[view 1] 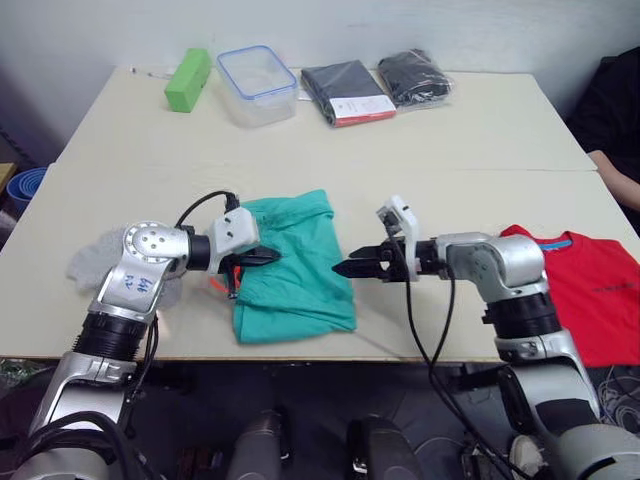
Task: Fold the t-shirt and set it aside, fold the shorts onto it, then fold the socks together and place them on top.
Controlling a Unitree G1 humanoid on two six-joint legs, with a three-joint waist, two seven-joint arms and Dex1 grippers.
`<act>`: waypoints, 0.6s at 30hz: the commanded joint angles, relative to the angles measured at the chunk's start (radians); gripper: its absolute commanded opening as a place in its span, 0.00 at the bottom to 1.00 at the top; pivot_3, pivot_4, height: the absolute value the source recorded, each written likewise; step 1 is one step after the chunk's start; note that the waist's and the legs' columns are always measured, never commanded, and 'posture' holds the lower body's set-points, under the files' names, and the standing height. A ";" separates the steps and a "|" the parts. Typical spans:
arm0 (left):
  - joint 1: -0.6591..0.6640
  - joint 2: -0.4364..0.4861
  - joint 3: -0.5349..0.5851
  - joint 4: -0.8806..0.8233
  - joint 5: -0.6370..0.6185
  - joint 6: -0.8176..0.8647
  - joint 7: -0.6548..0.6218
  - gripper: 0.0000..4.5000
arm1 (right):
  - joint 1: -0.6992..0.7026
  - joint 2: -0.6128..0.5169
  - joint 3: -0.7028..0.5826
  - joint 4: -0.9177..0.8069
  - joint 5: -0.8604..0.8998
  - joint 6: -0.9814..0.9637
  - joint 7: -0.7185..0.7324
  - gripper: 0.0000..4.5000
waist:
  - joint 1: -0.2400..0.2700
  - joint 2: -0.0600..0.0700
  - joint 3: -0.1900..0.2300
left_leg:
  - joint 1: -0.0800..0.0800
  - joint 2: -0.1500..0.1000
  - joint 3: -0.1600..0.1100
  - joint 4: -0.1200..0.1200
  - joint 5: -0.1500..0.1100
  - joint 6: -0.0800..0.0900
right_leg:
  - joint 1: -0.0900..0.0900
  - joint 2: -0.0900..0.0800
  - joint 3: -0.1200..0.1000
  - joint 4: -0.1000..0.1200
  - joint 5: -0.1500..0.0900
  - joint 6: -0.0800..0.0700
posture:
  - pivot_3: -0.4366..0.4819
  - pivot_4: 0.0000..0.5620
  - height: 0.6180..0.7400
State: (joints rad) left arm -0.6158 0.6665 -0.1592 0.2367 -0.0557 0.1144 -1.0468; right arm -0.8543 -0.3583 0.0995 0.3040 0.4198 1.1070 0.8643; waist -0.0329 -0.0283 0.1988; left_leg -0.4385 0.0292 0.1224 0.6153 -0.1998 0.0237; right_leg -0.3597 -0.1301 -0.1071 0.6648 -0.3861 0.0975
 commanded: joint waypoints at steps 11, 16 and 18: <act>0.043 0.008 0.005 0.009 0.032 -0.058 0.037 0.00 | -0.105 0.246 -0.032 0.248 -0.018 -0.018 -0.131 0.99 | -0.028 0.000 -0.001 | 0.004 0.001 0.000 -0.001 0.000 -0.002 | -0.001 -0.001 0.002 0.009 0.000 0.000 | 0.48 0.27 1.00; 0.051 0.012 0.018 0.004 0.022 -0.052 0.039 0.00 | -0.075 0.271 -0.075 0.224 0.001 0.004 -0.160 0.71 | -0.028 0.000 -0.001 | 0.006 0.001 0.000 -0.003 0.000 -0.003 | -0.001 -0.001 0.003 0.010 0.000 0.000 | 0.48 0.27 1.00; 0.056 0.012 0.027 0.001 0.010 -0.046 0.037 0.00 | -0.068 0.272 -0.100 0.206 0.011 0.013 -0.175 0.57 | -0.028 0.000 -0.001 | 0.006 0.001 0.000 -0.003 0.000 -0.003 | -0.001 -0.001 0.003 0.010 0.000 0.000 | 0.48 0.27 1.00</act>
State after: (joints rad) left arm -0.5707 0.6666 -0.1611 0.2533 -0.0324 0.0668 -1.0173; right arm -0.9454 -0.1033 0.0007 0.5165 0.4092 1.0814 0.6977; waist -0.0607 -0.0283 0.1977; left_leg -0.4330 0.0307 0.1219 0.6123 -0.2002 0.0206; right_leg -0.3603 -0.1308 -0.1039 0.6745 -0.3861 0.0973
